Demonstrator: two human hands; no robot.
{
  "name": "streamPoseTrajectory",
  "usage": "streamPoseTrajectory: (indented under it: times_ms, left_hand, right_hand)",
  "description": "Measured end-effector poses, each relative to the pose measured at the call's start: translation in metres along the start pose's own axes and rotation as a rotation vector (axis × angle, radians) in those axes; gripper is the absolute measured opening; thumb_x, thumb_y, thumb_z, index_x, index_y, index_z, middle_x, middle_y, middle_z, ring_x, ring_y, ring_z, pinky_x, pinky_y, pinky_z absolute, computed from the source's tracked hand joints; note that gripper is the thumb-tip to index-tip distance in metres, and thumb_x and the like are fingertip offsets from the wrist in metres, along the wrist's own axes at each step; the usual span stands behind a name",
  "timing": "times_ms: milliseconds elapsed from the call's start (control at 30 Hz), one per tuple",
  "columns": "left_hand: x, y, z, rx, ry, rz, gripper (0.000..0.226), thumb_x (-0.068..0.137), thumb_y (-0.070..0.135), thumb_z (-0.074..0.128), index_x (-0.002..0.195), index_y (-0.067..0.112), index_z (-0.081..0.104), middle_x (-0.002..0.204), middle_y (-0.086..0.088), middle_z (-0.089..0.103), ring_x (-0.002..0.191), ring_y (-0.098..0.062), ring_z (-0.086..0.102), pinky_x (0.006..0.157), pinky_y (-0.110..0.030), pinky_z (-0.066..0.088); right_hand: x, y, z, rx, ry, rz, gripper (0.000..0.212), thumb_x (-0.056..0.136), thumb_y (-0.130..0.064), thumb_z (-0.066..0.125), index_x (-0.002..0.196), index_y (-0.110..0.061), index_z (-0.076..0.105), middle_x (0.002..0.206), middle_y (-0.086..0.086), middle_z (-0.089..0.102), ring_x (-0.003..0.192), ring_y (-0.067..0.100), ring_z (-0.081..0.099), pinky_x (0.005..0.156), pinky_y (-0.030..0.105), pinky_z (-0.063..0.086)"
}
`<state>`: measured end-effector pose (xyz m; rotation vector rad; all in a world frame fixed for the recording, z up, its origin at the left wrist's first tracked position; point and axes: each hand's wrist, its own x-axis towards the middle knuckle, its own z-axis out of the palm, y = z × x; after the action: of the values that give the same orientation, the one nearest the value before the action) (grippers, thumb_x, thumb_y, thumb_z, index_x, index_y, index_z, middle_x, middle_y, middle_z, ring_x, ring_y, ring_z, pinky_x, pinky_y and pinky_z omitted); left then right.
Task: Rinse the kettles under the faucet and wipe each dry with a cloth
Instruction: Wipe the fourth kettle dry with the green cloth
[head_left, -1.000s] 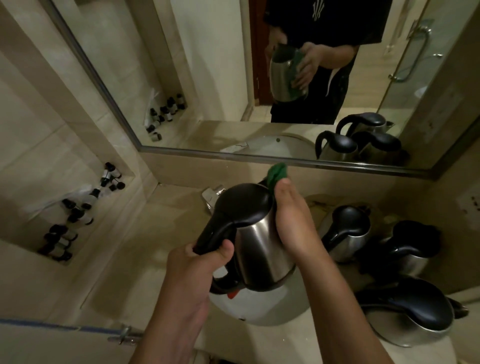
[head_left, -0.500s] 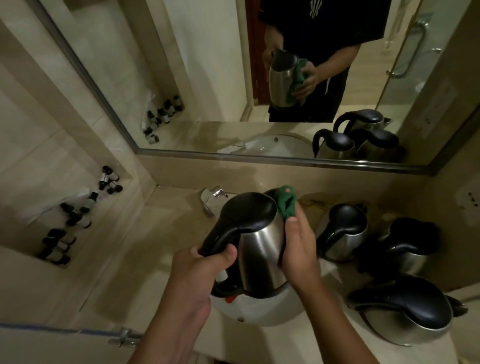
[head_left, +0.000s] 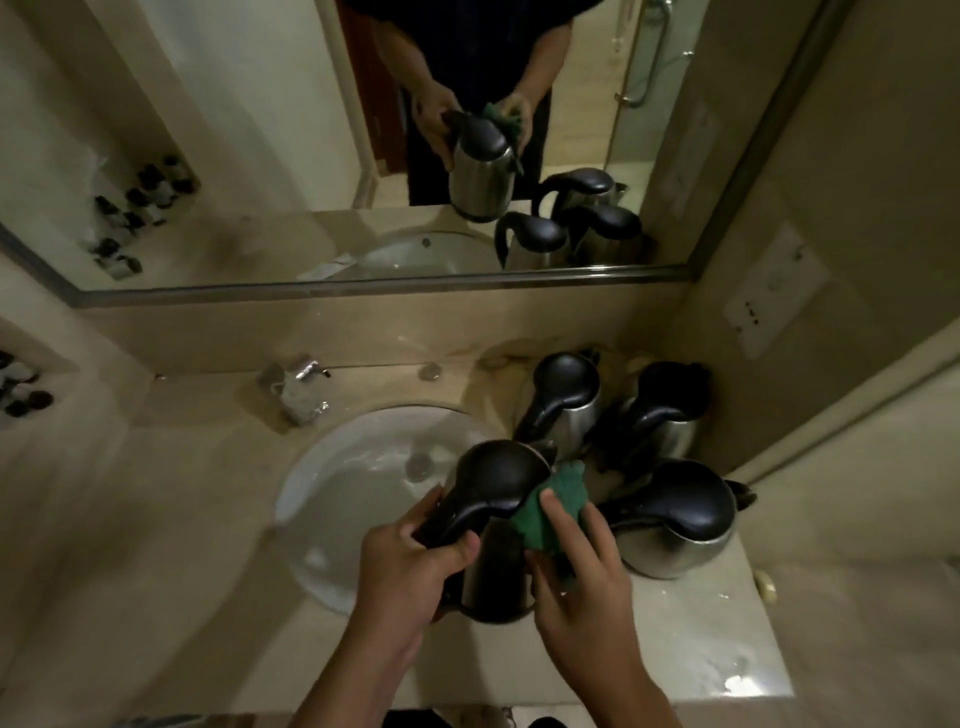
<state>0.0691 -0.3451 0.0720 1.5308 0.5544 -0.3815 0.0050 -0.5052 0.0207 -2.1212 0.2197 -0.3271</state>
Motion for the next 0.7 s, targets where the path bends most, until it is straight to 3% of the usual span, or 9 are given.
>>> streamPoseTrajectory:
  times_ms: [167,267,333,400,433,567,700]
  left_hand:
    - [0.022,-0.033,0.018,0.061,-0.075,-0.043,0.067,0.076,-0.008,0.08,0.134,0.02,0.065,0.089,0.002,0.081,0.09,-0.019,0.076,0.081,-0.035,0.059]
    - [0.034,-0.045,0.021,0.082,-0.083,-0.036,0.067,0.077,-0.011,0.078,0.133,0.023,0.066,0.09,0.004,0.081,0.092,-0.022,0.076,0.087,-0.046,0.061]
    - [0.042,-0.054,0.022,0.094,-0.082,-0.05,0.067,0.079,-0.011,0.076,0.133,0.026,0.066,0.089,0.001,0.081,0.089,-0.024,0.076,0.086,-0.049,0.061]
    - [0.048,-0.061,0.024,0.106,-0.094,-0.035,0.067,0.08,-0.012,0.074,0.134,0.025,0.064,0.089,0.003,0.08,0.084,-0.018,0.075,0.081,-0.043,0.063]
    - [0.05,-0.063,0.025,0.106,-0.103,-0.028,0.068,0.079,-0.013,0.074,0.135,0.024,0.064,0.09,0.004,0.08,0.082,-0.015,0.075,0.08,-0.04,0.063]
    - [0.063,-0.065,0.025,0.133,-0.129,0.003,0.071,0.078,-0.012,0.076,0.135,0.028,0.064,0.1,0.004,0.08,0.098,-0.019,0.074,0.088,-0.046,0.061]
    - [0.062,-0.072,0.031,0.244,-0.206,0.11,0.07,0.078,-0.002,0.08,0.113,0.057,0.064,0.14,0.012,0.063,0.123,-0.008,0.061,0.107,-0.036,0.049]
  right_hand:
    - [-0.007,0.031,-0.018,-0.044,0.04,0.11,0.068,0.088,-0.003,0.075,0.143,-0.038,0.056,0.134,-0.008,0.054,0.118,0.012,0.061,0.096,0.038,0.056]
    - [-0.013,0.037,-0.021,0.088,0.06,0.267,0.065,0.092,-0.005,0.07,0.135,-0.052,0.057,0.121,-0.016,0.058,0.094,0.018,0.07,0.075,0.04,0.063]
    - [-0.017,0.035,-0.025,0.177,0.104,0.346,0.068,0.093,-0.005,0.07,0.125,-0.064,0.057,0.114,-0.013,0.063,0.084,0.014,0.071,0.066,0.03,0.063]
    - [-0.02,0.037,-0.027,0.242,0.128,0.415,0.063,0.093,-0.002,0.069,0.125,-0.056,0.059,0.114,-0.009,0.067,0.083,0.008,0.071,0.066,0.018,0.058]
    - [-0.022,0.038,-0.026,0.273,0.131,0.461,0.057,0.094,-0.002,0.068,0.126,-0.05,0.061,0.113,-0.007,0.068,0.083,0.007,0.071,0.067,0.018,0.058]
    - [-0.024,0.045,-0.023,0.375,0.131,0.658,0.048,0.099,-0.006,0.061,0.127,-0.043,0.065,0.111,-0.002,0.074,0.091,0.017,0.074,0.083,0.052,0.063]
    - [-0.019,0.039,-0.026,0.638,0.152,0.755,0.05,0.101,-0.004,0.058,0.133,-0.042,0.064,0.12,0.006,0.073,0.108,0.028,0.072,0.091,0.055,0.06]
